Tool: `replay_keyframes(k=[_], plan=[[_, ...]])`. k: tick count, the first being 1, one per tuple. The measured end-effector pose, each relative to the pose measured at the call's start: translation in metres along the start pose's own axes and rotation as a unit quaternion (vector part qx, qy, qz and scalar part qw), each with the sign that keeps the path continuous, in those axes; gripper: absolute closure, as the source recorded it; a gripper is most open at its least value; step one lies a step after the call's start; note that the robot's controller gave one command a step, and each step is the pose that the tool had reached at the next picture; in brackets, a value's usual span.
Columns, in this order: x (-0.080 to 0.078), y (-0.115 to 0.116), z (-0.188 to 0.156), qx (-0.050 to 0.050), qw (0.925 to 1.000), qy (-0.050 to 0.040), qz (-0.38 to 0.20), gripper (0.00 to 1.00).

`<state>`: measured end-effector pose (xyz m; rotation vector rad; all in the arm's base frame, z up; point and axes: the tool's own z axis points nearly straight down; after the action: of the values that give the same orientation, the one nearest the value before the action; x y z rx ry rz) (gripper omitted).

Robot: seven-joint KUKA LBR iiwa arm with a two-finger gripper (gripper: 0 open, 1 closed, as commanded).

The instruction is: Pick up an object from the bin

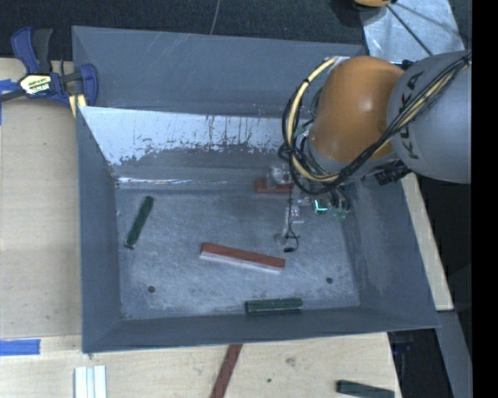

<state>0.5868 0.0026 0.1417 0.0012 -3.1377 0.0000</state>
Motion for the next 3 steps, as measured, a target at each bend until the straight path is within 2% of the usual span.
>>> replay_keyframes(k=[1,2,3], plan=[[-0.002,0.000,-0.004,0.000,1.0000,-0.0038,0.000,0.00],[0.037,0.014,0.027,0.000,0.9995,-0.0045,0.032,0.00],[0.076,0.010,0.020,0.000,0.9974,-0.0006,0.073,0.00]])
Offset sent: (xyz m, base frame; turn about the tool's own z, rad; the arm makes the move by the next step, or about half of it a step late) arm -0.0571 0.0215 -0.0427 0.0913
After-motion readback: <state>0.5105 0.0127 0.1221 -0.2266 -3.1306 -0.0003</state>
